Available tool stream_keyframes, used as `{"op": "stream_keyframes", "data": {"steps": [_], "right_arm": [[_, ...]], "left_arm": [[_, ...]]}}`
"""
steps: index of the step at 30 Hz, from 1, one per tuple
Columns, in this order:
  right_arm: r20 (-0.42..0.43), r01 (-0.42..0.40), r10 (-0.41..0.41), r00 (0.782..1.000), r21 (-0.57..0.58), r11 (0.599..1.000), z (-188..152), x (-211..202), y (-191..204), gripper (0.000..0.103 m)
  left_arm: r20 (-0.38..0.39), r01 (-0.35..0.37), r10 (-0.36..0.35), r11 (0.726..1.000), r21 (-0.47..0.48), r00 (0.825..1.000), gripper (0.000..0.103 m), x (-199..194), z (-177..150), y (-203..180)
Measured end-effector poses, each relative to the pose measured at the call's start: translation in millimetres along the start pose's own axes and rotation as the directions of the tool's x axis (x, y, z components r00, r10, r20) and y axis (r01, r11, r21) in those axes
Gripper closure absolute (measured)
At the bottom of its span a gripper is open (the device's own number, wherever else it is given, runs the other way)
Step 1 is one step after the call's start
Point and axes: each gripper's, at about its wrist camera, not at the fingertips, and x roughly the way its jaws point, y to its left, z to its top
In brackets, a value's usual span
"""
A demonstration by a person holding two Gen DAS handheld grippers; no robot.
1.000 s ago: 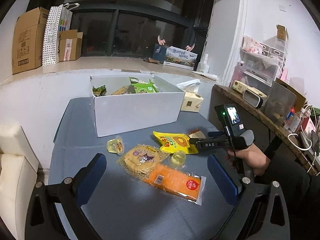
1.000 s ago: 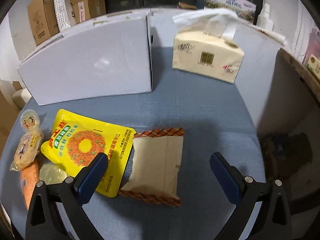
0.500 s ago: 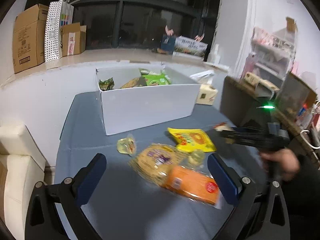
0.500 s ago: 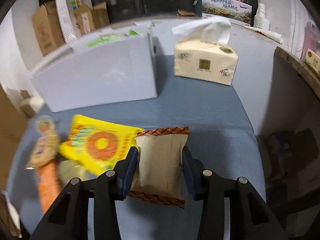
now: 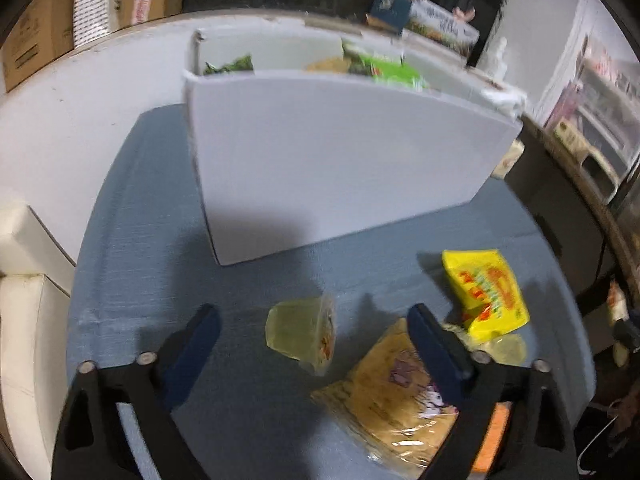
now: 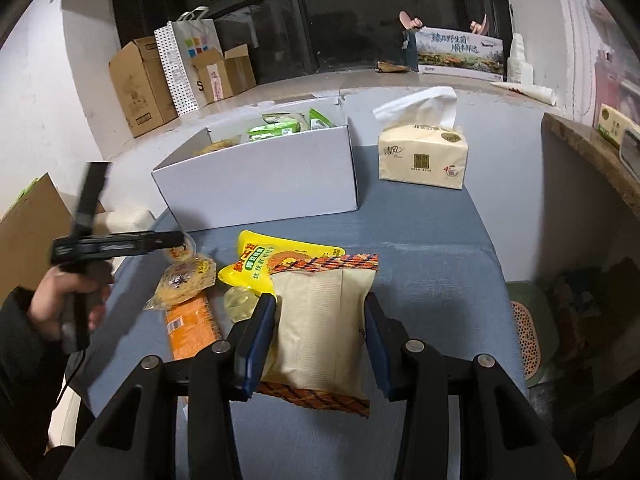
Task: Organize snacks
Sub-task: 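Grasp the jelly cup with the left tool while the right tool holds the wafer pack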
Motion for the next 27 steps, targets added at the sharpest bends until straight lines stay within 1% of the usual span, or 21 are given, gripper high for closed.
{"op": "stream_keyframes", "data": {"steps": [1,2,3,4,6,7,10,13,15,16,18,20,22,24,25,27], "right_arm": [[-0.003,-0.005,0.005,1.0,0.005,1.0,0.1,0.3,-0.8,0.056],[-0.003,-0.008,0.008,1.0,0.011,1.0,0.1,0.3,-1.3,0.056],[-0.003,-0.011,0.011,1.0,0.015,1.0,0.2,0.0,-1.4,0.056],[-0.002,-0.015,0.015,1.0,0.016,1.0,0.6,0.0,-2.1,0.056],[0.005,-0.017,0.017,1.0,0.011,1.0,0.2,-2.6,-0.4,0.056],[0.005,-0.019,0.019,1.0,0.006,1.0,0.4,-3.1,0.5,0.056],[0.008,-0.025,0.025,1.0,0.009,1.0,0.3,-4.5,1.3,0.056],[0.011,-0.03,0.03,1.0,0.006,1.0,1.0,-5.0,4.2,0.056],[0.016,-0.041,0.041,0.999,0.005,0.999,2.3,-6.0,6.6,0.056],[0.018,-0.047,0.047,0.999,0.004,0.999,2.8,-6.1,7.4,0.056],[0.021,-0.064,0.064,0.998,0.005,0.998,4.7,-5.2,10.4,0.056],[0.018,-0.077,0.077,0.997,0.005,0.997,7.8,-2.5,12.4,0.056],[0.021,-0.098,0.098,0.995,0.01,0.995,13.8,0.3,14.6,0.056],[0.031,-0.127,0.126,0.992,0.011,0.992,23.5,2.2,18.8,0.056],[0.04,-0.137,0.136,0.99,0.01,0.991,29.8,2.9,21.9,0.056],[0.055,-0.156,0.156,0.986,-0.003,0.988,42.1,3.6,28.8,0.056]], "left_arm": [[-0.011,-0.008,0.008,1.0,0.013,1.0,0.03,4.3,-1.3,-1.8],[-0.025,-0.009,0.01,1.0,0.016,1.0,0.053,8.5,-2.2,-2.1],[-0.039,-0.019,0.019,1.0,0.013,0.999,0.062,12.4,-2.5,-1.4],[-0.023,-0.028,0.028,0.999,0.021,0.999,0.066,11.2,-4.0,-1.6],[-0.02,-0.001,0.001,1.0,0.016,1.0,0.067,8.5,-5.9,-0.6],[-0.013,0.0,0.0,1.0,0.013,1.0,0.068,5.6,-7.1,-0.3],[0.064,0.01,-0.011,1.0,0.018,0.998,0.068,-17.1,-11.1,-1.7],[0.133,0.033,-0.037,0.999,0.031,0.99,0.068,-45.9,-16.1,-7.2],[0.175,0.054,-0.065,0.996,0.066,0.982,0.068,-69.5,-22.0,-20.3],[0.204,0.068,-0.086,0.993,0.094,0.975,0.068,-83.7,-27.3,-29.9],[0.227,0.086,-0.112,0.989,0.121,0.967,0.068,-100.5,-33.0,-42.0],[0.258,0.107,-0.139,0.985,0.135,0.956,0.068,-118.3,-35.7,-48.7],[0.288,0.126,-0.163,0.982,0.144,0.944,0.068,-133.5,-32.1,-55.2],[0.308,0.127,-0.17,0.98,0.156,0.936,0.068,-140.3,-21.7,-59.0],[0.325,0.131,-0.177,0.978,0.16,0.929,0.068,-146.8,-16.7,-60.5],[0.343,0.125,-0.176,0.978,0.165,0.923,0.068,-154.1,-8.4,-61.0]]}}
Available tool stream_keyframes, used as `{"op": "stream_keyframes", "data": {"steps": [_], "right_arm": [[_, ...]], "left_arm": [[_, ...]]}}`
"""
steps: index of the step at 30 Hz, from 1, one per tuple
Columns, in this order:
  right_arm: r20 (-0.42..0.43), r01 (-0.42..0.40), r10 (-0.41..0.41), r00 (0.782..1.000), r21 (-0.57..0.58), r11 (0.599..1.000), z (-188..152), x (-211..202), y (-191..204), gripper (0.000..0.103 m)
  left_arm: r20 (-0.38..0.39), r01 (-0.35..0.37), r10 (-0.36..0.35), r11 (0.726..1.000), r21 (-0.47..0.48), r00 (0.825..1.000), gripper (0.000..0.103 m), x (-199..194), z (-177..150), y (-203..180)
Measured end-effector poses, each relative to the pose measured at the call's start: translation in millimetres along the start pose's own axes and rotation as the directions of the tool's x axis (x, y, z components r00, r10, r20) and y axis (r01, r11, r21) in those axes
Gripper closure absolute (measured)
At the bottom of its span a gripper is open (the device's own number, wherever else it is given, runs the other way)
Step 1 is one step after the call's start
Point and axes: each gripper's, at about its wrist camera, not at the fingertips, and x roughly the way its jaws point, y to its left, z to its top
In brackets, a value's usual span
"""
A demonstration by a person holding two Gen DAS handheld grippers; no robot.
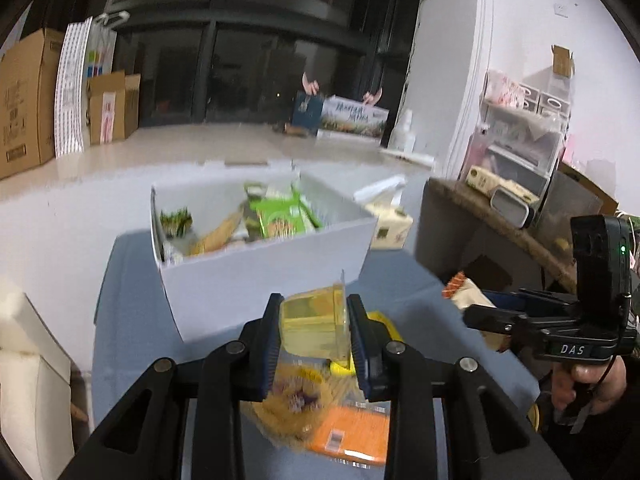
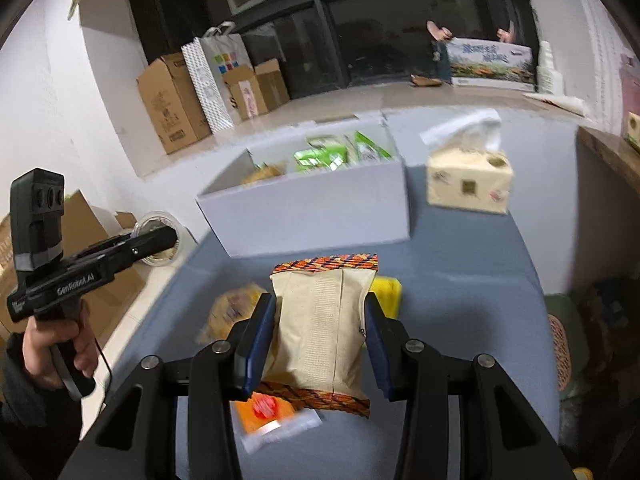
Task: Organize snacks
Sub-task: 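Grasp the jelly cup with the left tool while the right tool holds the wafer pack, then lower the wafer pack and jelly cup into the white box and open both tools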
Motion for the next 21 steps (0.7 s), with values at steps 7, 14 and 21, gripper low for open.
{"op": "stream_keyframes", "data": {"steps": [7,14,21], "right_arm": [[0.043,-0.061,0.063,0.997,-0.05,0.997,61.5,17.0,21.1,0.056],[0.057,-0.047,0.05,0.997,-0.041,0.998,144.5,64.9,16.4,0.056],[0.013,-0.031,0.031,0.999,-0.002,1.0,195.3,131.3,-1.7,0.053]], "left_arm": [[0.056,-0.056,0.054,0.998,0.031,0.997,0.068,15.7,58.2,23.6],[0.042,-0.118,0.117,0.992,0.044,0.992,0.068,67.7,121.7,57.5],[-0.075,-0.175,0.177,0.984,0.023,0.981,0.046,131.4,138.7,94.9]]}}
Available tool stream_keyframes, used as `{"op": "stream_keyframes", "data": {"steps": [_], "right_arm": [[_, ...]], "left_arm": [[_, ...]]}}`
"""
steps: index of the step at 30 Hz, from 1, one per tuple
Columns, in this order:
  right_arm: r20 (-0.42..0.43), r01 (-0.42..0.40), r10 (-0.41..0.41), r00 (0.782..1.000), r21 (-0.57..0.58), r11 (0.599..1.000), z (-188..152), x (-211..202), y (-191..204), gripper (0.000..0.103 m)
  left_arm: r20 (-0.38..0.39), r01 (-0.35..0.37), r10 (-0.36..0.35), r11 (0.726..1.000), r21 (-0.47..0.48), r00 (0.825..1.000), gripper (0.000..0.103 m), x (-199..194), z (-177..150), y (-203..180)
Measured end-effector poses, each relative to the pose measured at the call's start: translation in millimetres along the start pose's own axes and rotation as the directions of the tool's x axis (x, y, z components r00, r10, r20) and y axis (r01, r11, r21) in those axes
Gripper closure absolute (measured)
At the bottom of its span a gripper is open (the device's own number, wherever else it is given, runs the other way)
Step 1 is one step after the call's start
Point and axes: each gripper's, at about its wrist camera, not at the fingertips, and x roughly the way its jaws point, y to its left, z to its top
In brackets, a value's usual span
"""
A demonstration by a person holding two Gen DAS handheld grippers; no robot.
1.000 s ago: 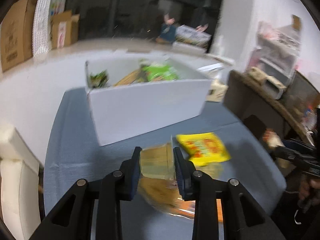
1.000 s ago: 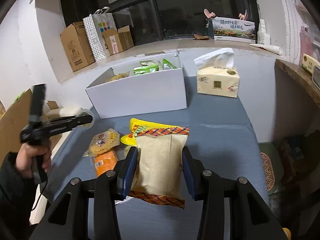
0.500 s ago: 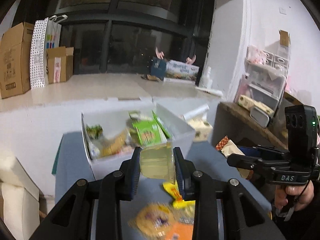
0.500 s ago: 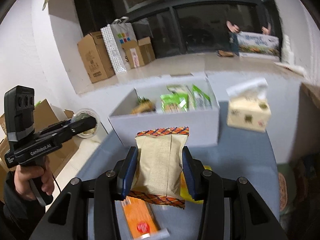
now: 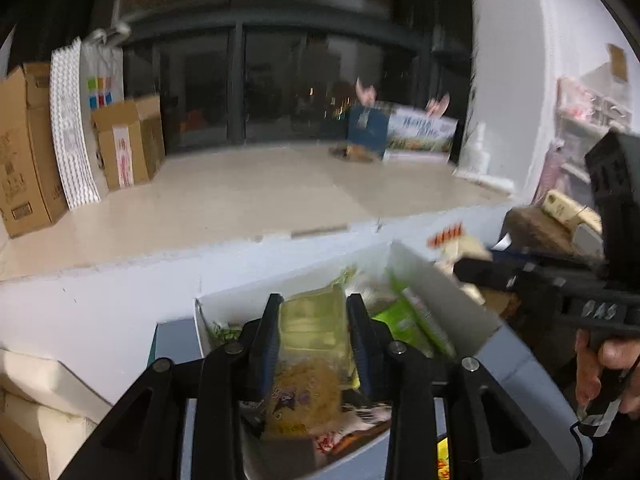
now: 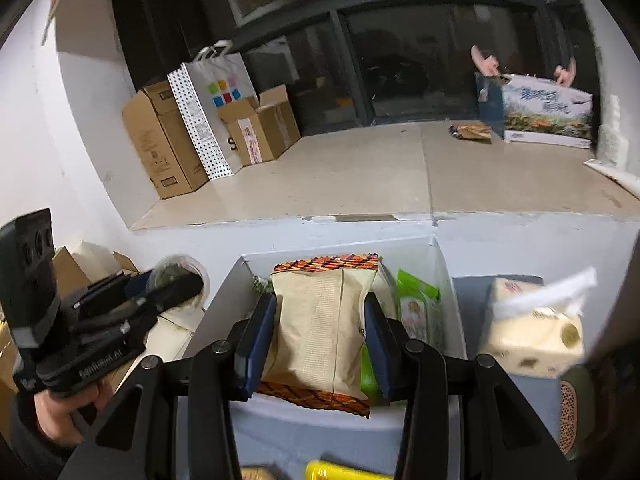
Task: Organize snacks
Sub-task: 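Lower the wafer pack and jelly cup into the white box and open both tools, then grasp the yellow noodle bag with the right tool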
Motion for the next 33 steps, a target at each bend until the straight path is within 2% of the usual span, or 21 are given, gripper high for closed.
{"op": "stream_keyframes", "data": {"steps": [1,2,3,7,11,14,24,33], "right_arm": [[-0.01,0.007,-0.007,1.0,0.022,1.0,3.9,9.4,-4.5,0.039],[-0.03,0.02,-0.019,0.999,0.05,0.999,5.1,14.9,-8.8,0.01],[-0.047,0.028,-0.024,0.999,0.083,0.996,5.3,20.8,-13.6,0.0],[-0.055,0.043,-0.036,0.998,0.143,0.989,-3.6,21.8,-28.3,0.0],[-0.025,0.037,-0.033,0.999,0.152,0.988,-15.3,4.6,-32.3,0.0],[0.015,0.017,-0.019,1.0,0.152,0.988,-20.4,-12.5,-26.9,0.0],[0.115,-0.026,0.025,0.993,0.003,1.0,-42.1,-74.3,36.6,0.0],[0.206,-0.088,0.111,0.972,-0.12,0.989,-79.3,-147.7,79.4,0.0]], "left_arm": [[-0.038,-0.006,0.006,1.0,-0.014,0.999,0.027,9.3,-0.3,3.2],[-0.069,-0.031,0.028,0.999,-0.034,0.997,0.001,18.5,-2.2,7.9],[-0.071,-0.04,0.037,0.998,-0.042,0.997,0.0,22.2,-6.2,11.0],[-0.062,-0.031,0.028,0.998,-0.048,0.998,0.0,20.0,-18.4,15.6],[-0.044,-0.033,0.032,0.999,-0.028,0.998,0.0,7.1,-27.5,9.2],[-0.019,-0.009,0.009,1.0,-0.018,1.0,0.0,-7.7,-30.3,2.2],[0.057,0.042,-0.046,0.997,0.064,0.997,0.0,-68.3,-40.1,-33.7],[0.15,0.096,-0.105,0.993,0.069,0.983,0.0,-145.4,-66.9,-52.8]]}}
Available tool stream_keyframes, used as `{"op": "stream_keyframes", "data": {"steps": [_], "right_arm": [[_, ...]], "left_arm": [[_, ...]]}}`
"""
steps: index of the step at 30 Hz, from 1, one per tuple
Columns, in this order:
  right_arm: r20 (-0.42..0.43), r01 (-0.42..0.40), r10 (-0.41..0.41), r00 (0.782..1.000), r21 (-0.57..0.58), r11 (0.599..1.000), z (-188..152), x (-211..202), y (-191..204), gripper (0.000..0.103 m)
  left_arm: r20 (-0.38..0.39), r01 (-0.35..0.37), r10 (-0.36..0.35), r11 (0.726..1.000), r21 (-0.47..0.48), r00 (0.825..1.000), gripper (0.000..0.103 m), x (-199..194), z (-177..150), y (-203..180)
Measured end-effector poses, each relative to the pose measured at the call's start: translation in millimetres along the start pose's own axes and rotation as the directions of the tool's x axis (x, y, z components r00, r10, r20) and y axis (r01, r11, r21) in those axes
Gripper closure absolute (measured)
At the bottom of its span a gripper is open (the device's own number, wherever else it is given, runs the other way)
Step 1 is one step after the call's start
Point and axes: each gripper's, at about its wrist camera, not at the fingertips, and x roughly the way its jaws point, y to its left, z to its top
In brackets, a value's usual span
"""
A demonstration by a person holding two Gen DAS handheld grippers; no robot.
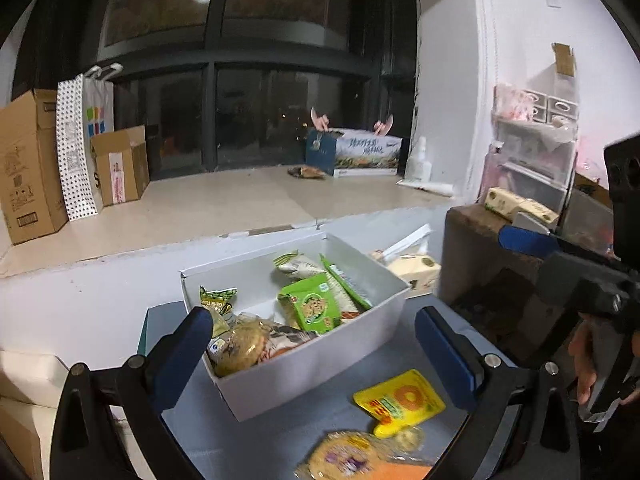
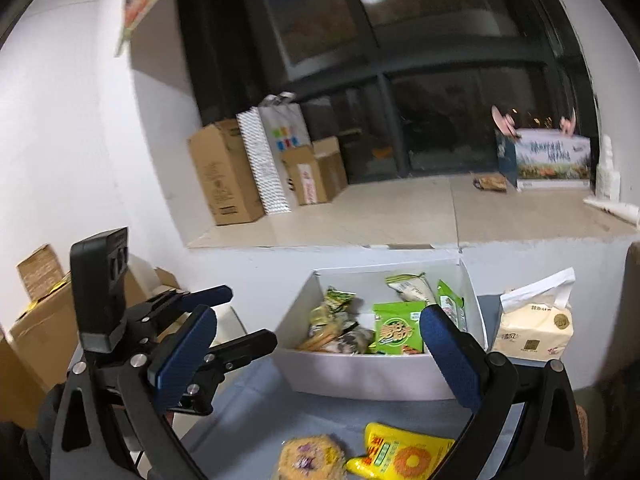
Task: Organize snacks
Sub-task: 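Grasp the yellow noodle bag with the right tool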
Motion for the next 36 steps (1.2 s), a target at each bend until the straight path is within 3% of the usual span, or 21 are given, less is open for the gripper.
{"op": "stream_keyframes", "data": {"steps": [3,8,16,21,26,29,32,36], "right_arm": [[0.011,-0.019,0.02,1.0,-0.03,0.999,-16.7,-30.4,12.5,0.0],[0.01,-0.011,0.011,1.0,-0.021,1.0,-52.9,-67.5,19.7,0.0],[-0.062,0.053,-0.057,0.996,-0.066,0.996,-105.7,-91.2,16.4,0.0],[-0.091,0.093,-0.096,0.991,-0.032,0.995,-124.8,-96.4,-6.3,0.0],[-0.188,0.147,-0.148,0.971,-0.015,0.989,-140.8,-71.8,-32.5,0.0],[-0.298,0.19,-0.187,0.936,-0.019,0.982,-153.6,-36.5,-50.0,0.0],[-0.345,0.154,-0.183,0.921,-0.111,0.982,-160.9,4.4,-59.1,0.0],[-0.41,0.145,-0.248,0.878,-0.266,0.953,-156.1,61.5,-68.7,0.0]], "left_arm": [[0.029,0.028,-0.027,0.999,-0.03,0.999,0.0,-28.1,-9.4,-7.3],[0.044,0.011,-0.009,0.998,-0.059,0.999,0.0,-61.5,-37.7,-23.6],[-0.011,0.046,-0.048,0.99,-0.134,0.999,0.0,-77.5,-95.4,-44.7],[-0.061,0.019,-0.031,0.983,-0.181,0.998,0.0,-76.3,-119.9,-44.7],[-0.08,-0.008,-0.007,0.983,-0.182,0.997,0.0,-75.2,-127.1,-41.3],[-0.09,-0.009,-0.007,0.985,-0.175,0.996,0.0,-71.7,-129.0,-40.3],[-0.103,0.007,-0.025,0.986,-0.169,0.994,0.0,-67.6,-132.7,-42.4],[-0.121,0.011,-0.03,0.988,-0.152,0.992,0.0,-64.3,-139.5,-45.4]]}}
